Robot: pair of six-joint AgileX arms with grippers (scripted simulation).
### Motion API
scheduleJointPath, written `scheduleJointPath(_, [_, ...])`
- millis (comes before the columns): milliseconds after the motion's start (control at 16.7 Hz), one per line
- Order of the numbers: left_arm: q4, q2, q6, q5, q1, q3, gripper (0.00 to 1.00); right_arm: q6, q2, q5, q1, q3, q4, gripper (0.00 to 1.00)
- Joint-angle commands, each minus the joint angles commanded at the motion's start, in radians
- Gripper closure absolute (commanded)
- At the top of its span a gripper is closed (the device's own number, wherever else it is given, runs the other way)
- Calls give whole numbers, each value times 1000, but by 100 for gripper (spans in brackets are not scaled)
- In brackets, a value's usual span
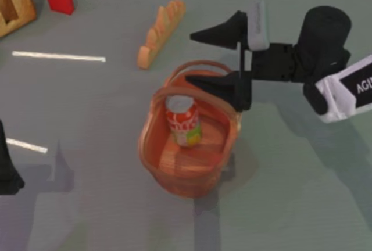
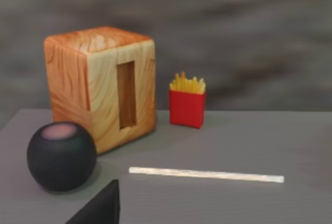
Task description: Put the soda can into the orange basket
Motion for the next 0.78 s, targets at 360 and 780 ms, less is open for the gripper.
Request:
scheduleJointPath(360, [-121,139,72,17,-56,139,0,6,-117,64,-20,-81,-70,0])
scheduleJointPath(780, [-558,674,331,61,-241,623,0,10,-586,321,-108,-363,-323,0])
